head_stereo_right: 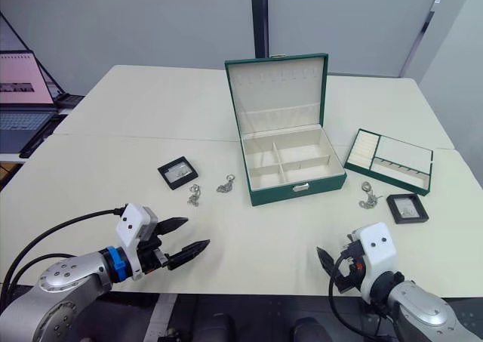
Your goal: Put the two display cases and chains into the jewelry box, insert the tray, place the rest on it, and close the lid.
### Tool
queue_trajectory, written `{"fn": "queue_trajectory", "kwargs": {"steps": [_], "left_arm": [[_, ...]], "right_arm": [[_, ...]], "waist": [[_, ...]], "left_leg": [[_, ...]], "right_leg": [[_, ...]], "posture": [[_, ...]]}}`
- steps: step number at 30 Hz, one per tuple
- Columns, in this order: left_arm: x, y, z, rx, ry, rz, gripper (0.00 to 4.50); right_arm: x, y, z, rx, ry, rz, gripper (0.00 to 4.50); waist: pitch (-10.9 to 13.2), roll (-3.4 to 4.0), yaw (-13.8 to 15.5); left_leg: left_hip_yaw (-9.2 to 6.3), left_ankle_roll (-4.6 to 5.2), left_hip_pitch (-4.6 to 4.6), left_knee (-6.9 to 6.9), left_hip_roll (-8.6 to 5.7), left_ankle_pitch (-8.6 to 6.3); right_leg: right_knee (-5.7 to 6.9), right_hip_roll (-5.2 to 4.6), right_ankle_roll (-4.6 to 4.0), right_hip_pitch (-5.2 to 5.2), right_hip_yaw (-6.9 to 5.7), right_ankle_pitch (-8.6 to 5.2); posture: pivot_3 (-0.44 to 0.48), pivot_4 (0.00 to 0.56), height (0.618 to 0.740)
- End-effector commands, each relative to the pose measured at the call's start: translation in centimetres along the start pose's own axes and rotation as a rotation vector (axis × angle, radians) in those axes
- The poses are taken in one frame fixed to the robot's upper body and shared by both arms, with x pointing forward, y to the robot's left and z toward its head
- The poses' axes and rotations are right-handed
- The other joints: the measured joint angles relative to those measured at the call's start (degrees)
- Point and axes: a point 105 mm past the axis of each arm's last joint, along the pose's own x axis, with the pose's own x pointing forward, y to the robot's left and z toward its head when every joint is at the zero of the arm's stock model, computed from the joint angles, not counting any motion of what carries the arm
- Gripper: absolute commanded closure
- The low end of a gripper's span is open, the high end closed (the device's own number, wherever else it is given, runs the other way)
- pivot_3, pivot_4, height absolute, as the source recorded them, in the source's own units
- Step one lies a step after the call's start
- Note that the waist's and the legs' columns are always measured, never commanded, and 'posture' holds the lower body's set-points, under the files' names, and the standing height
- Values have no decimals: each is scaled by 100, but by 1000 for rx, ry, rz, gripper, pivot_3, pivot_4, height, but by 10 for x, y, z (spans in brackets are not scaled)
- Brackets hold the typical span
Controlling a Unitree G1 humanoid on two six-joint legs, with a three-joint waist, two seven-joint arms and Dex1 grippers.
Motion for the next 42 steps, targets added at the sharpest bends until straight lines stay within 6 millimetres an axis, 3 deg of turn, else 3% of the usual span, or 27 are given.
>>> {"fn": "queue_trajectory", "kwargs": {"steps": [1,11,12,14,16,18,27,31,36,42], "left_arm": [[-1,-6,12,24,-37,-20,0],[-2,-7,13,-7,-27,-20,0],[-2,-9,14,-20,-31,-37,0],[0,-6,19,-48,-39,-42,372],[7,6,28,-78,-48,14,846],[17,17,40,-92,-52,48,1545],[60,42,76,-93,-30,125,4418],[81,47,80,-84,-5,143,4466],[104,52,82,-102,16,137,4466],[131,51,78,-31,89,85,4466]], "right_arm": [[0,1,3,-4,-11,7,48],[0,1,4,-10,-10,22,48],[0,1,6,-13,-14,23,208],[-1,-4,12,-28,-33,15,597],[1,-14,19,-40,-47,-13,1262],[4,-28,31,-56,-68,-42,2016],[12,-97,98,-97,-163,-162,4386],[24,-125,126,-114,-183,-208,4450],[48,-146,133,-183,-138,-206,4450],[78,-155,134,-237,-87,-163,4450]], "waist": [[0,0,0],[0,0,1],[0,0,1],[0,0,2],[1,0,4],[1,-3,8],[4,0,11],[6,3,18],[6,3,18],[15,15,14]], "left_leg": [[0,0,0,0,0,0],[0,0,0,0,0,0],[0,0,0,0,0,0],[0,0,0,0,0,0],[-1,0,0,0,0,0],[-5,1,5,3,-2,1],[0,3,0,7,-7,2],[6,4,0,15,-8,4],[10,-13,0,17,-6,14],[15,-15,-3,61,-5,16]], "right_leg": [[0,0,0,0,0,0],[0,0,0,0,0,0],[0,0,0,0,0,0],[0,0,0,0,0,0],[1,0,0,1,-2,0],[3,0,0,0,-6,0],[-2,1,0,7,4,1],[-1,1,0,9,7,1],[-4,1,1,10,6,1],[1,0,1,11,7,1]], "posture": [[0,150,740],[0,150,740],[0,150,740],[0,150,740],[0,150,740],[0,150,740],[0,150,740],[0,150,740],[0,150,740],[0,150,740]]}}
